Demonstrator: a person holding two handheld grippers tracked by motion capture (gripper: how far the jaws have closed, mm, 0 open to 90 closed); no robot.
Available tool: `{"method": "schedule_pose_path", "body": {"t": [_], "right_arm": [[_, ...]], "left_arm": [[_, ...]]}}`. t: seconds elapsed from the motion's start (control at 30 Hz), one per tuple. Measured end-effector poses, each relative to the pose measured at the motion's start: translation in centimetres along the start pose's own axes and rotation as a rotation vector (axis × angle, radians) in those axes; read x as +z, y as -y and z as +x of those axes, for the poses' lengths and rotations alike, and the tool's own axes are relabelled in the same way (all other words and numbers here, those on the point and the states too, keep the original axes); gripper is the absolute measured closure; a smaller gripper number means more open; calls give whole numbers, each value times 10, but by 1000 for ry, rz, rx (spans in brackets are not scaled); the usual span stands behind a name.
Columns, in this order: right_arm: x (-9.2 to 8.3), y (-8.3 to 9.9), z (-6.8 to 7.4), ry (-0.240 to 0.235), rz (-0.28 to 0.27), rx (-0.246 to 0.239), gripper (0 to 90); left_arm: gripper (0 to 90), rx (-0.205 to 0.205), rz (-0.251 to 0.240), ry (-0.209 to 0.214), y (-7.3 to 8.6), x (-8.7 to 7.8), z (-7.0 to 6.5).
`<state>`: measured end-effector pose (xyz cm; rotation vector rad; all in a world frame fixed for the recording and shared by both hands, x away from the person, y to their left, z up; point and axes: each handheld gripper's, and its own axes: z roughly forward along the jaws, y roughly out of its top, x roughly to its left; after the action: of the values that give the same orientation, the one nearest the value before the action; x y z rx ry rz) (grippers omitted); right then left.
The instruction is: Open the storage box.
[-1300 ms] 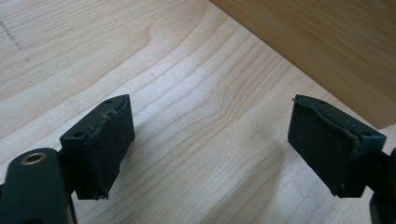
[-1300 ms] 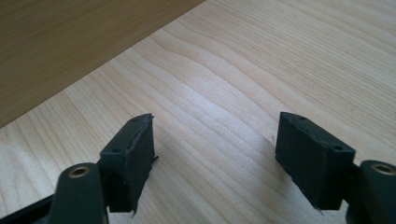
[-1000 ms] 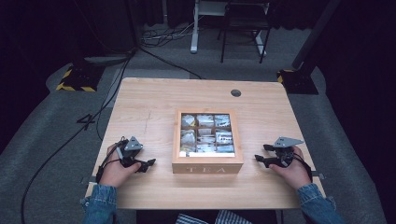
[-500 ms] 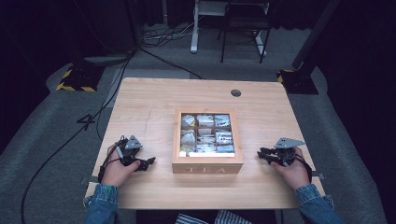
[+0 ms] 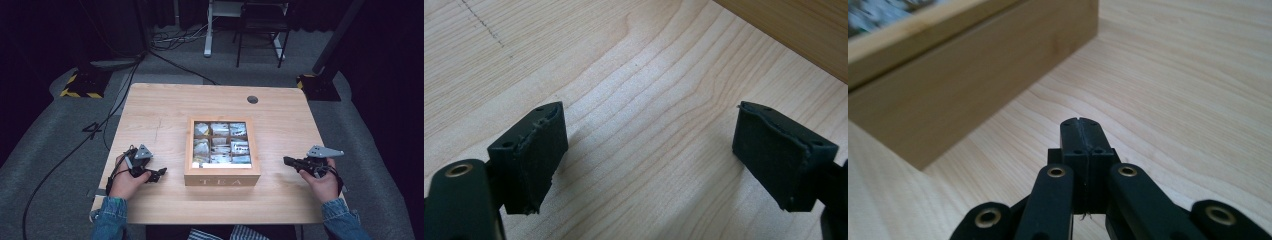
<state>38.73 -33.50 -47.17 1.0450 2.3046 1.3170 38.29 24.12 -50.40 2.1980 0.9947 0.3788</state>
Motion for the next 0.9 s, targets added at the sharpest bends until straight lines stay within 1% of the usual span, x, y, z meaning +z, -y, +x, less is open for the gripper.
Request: {"method": "schedule_pose_path", "body": {"t": [0.07, 0.13, 0.17, 0.2, 0.23, 0.27, 0.3, 0.33, 0.37, 0.4, 0.43, 0.47, 0.5, 0.57, 0.63, 0.8, 0.9], "right_arm": [[-4, -2, 3, -16, -27, -20, 900], [-8, -6, 10, -41, -62, -50, 900], [-9, -8, 12, -55, -71, -59, 900], [-9, -8, 12, -55, -71, -59, 900], [-10, -9, 14, -67, -77, -74, 900], [-10, -10, 17, -87, -84, -87, 900], [-12, -12, 22, -123, -93, -102, 900], [-12, -12, 22, -123, -93, -102, 900], [-12, -14, 28, -159, -98, -115, 900], [-12, -14, 28, -159, -98, -115, 900], [-13, -17, 33, -201, -108, -127, 900], [-13, -17, 33, -201, -108, -127, 900], [-13, -18, 36, -217, -109, -134, 900], [-13, -22, 46, -259, -105, -170, 900], [-13, -23, 51, -284, -87, -193, 900], [-6, -22, 60, -331, -29, -238, 900], [-2, -21, 64, -353, 6, -250, 900]], "left_arm": [[150, -3, 3, 7, 0, 0, 0], [151, -6, 0, 2, 0, 0, -1], [151, -5, 0, 2, 0, 0, -1], [151, -5, 0, 2, 0, 0, -1], [151, -5, 2, 3, 0, 0, -1], [151, -5, 2, 3, 0, 0, -1], [151, -5, 1, 2, 0, 0, -1], [151, -5, 1, 2, 0, 0, -1], [151, -4, 2, 3, 0, 0, -1], [151, -4, 2, 3, 0, 0, -1], [151, -5, 0, 1, 0, 0, -1], [151, -5, 0, 2, 0, 0, -1], [151, -6, 0, 2, 0, 0, -1], [151, -5, 0, 2, 0, 0, -1], [151, -5, 1, 2, 0, 0, -1], [151, -5, 0, 2, 0, 0, -1], [151, -5, 1, 2, 0, 0, -1]]}}
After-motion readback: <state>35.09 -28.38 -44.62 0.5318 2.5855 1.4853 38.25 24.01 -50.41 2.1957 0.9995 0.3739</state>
